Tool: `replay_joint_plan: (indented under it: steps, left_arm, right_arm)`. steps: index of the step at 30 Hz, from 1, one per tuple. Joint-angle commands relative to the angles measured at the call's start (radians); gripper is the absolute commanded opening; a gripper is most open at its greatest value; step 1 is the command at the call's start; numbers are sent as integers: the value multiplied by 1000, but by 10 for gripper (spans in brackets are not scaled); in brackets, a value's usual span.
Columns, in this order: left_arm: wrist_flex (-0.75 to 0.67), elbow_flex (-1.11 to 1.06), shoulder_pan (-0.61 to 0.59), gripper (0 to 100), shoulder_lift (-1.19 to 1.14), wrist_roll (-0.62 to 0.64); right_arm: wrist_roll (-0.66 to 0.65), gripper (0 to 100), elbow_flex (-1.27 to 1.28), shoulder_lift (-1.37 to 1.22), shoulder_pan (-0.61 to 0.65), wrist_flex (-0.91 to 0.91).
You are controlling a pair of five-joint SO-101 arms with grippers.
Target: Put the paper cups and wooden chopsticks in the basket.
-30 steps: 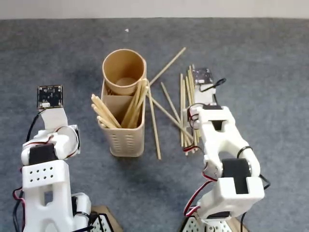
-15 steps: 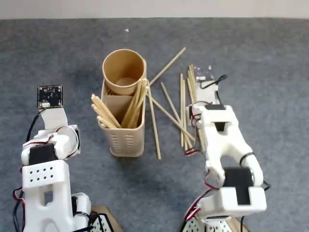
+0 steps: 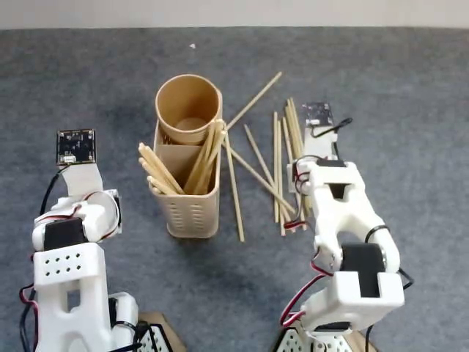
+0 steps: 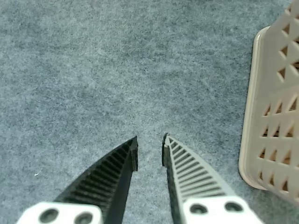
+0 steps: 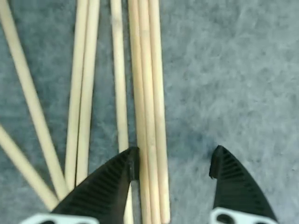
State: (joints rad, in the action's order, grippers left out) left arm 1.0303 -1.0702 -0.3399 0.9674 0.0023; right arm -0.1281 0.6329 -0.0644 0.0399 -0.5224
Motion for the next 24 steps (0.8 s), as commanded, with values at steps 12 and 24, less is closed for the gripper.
replay_joint_plan:
  steps: [12, 24]
  left_arm:
    - [-14, 2, 15, 123, 15, -5]
    - [-17, 2, 27, 123, 15, -5]
  right_arm:
    - [0, 19, -45, -21, -13, 15]
    - [127, 5, -44, 317, -5, 12]
